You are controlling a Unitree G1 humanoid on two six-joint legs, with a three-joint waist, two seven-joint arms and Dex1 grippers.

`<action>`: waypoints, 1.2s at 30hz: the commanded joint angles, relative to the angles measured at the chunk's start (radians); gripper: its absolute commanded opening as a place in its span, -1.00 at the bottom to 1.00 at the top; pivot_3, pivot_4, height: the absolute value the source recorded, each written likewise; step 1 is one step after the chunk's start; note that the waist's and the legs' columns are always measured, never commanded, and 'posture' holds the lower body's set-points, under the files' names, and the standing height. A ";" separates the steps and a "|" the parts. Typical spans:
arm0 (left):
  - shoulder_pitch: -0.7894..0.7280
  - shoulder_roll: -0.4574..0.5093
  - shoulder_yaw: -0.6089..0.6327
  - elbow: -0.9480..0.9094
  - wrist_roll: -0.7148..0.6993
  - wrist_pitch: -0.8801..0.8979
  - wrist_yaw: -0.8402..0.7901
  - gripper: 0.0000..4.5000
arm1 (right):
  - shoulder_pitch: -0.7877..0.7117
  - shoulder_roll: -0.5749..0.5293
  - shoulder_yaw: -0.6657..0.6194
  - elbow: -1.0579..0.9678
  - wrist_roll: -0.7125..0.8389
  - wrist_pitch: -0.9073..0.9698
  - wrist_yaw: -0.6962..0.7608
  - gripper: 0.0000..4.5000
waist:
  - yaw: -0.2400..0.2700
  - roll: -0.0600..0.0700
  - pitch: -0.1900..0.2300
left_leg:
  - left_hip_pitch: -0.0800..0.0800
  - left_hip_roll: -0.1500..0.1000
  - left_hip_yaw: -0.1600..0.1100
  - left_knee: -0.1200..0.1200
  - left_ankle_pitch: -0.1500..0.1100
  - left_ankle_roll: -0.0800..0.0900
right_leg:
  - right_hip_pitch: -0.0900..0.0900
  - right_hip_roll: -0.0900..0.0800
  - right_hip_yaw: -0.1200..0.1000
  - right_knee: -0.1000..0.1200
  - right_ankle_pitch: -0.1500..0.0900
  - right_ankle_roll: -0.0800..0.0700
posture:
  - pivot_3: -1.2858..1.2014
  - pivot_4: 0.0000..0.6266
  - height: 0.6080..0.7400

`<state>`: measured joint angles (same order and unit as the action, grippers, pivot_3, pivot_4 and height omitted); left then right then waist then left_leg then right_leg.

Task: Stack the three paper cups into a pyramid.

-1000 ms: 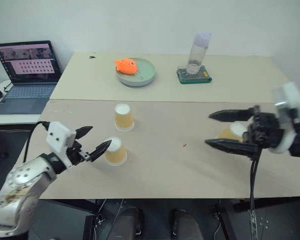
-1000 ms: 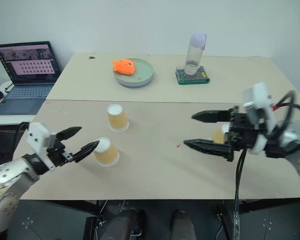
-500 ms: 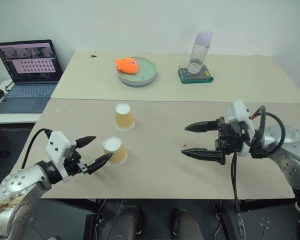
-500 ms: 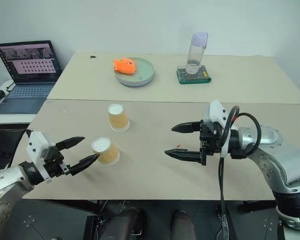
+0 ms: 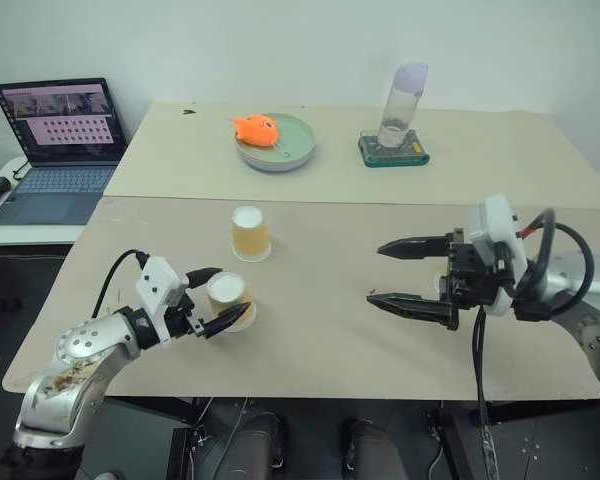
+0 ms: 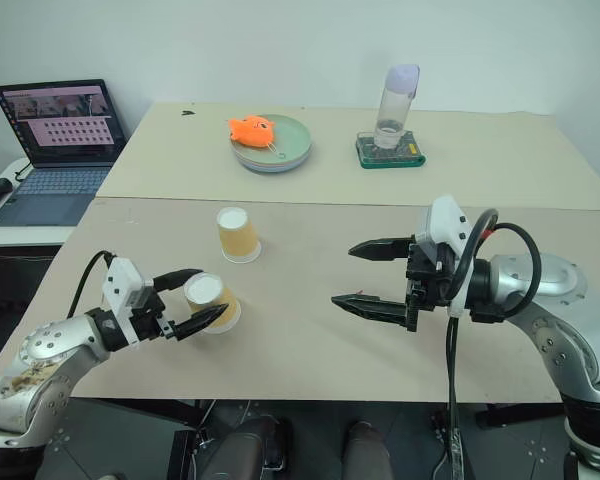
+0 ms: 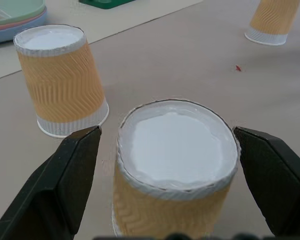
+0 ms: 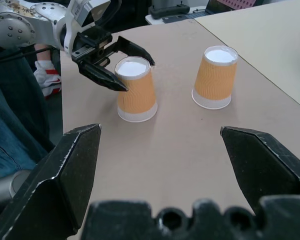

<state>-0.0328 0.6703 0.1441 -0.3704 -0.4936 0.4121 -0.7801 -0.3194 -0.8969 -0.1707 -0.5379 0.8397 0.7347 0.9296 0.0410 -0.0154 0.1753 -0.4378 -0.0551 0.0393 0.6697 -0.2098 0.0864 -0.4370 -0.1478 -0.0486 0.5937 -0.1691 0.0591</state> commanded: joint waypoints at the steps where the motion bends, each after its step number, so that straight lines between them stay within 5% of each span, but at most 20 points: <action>1: -0.028 -0.006 -0.005 0.007 0.010 -0.034 -0.014 0.99 | 0.017 -0.016 -0.047 -0.047 0.019 0.008 -0.022 1.00 | 0.000 0.000 0.000 | 0.000 0.000 0.000 0.000 0.000 0.000 | 0.000 0.000 0.000 0.000 0.000 0.000 | 0.03 -0.52 1.00; 5: -0.050 -0.010 -0.011 0.027 0.013 -0.040 -0.028 0.99 | 0.035 -0.014 -0.058 -0.063 0.022 0.007 -0.043 1.00 | -0.001 0.000 0.000 | 0.000 0.000 0.000 0.000 0.000 0.000 | 0.000 0.000 0.000 0.000 0.000 0.000 | 0.03 -0.52 1.00; 11: -0.067 -0.012 -0.014 0.037 0.021 -0.042 -0.035 0.10 | 0.051 -0.015 -0.068 -0.072 0.020 0.003 -0.063 1.00 | -0.001 0.000 0.000 | 0.000 0.000 0.000 0.000 0.000 0.000 | 0.000 0.000 0.000 0.000 0.000 0.000 | 0.03 -0.52 1.00; 22: -0.277 -0.077 -0.127 0.069 0.010 0.010 -0.046 0.10 | 0.042 -0.011 -0.110 -0.053 -0.002 -0.014 -0.107 1.00 | 0.009 0.000 0.000 | 0.000 0.000 0.000 0.002 0.000 0.000 | 0.001 0.000 -0.001 0.000 0.000 0.000 | 0.03 -0.52 1.00; 30: -0.556 -0.314 -0.365 0.298 0.109 -0.053 -0.093 0.10 | 0.050 -0.002 -0.142 -0.072 -0.009 -0.018 -0.155 1.00 | 0.006 -0.001 0.000 | -0.001 -0.001 0.000 0.009 -0.001 0.007 | 0.011 0.001 -0.001 -0.001 0.001 0.003 | 0.03 -0.52 1.00; 36: -0.785 -0.533 -0.437 0.737 0.242 -0.232 -0.080 0.10 | 0.088 0.010 -0.177 -0.117 0.006 -0.011 -0.201 1.00 | 0.008 -0.002 0.000 | -0.001 -0.001 0.000 0.010 0.002 0.013 | 0.012 0.001 -0.001 0.000 0.001 0.003 | 0.03 -0.52 1.00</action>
<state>-0.7566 0.1722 -0.2893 0.2595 -0.2938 0.2588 -0.8731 -0.2410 -0.8901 -0.2975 -0.6164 0.8308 0.7383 0.7444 0.0491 -0.0174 0.1754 -0.4386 -0.0562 0.0391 0.6799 -0.2076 0.0998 -0.4253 -0.1468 -0.0497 0.5931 -0.1677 0.0623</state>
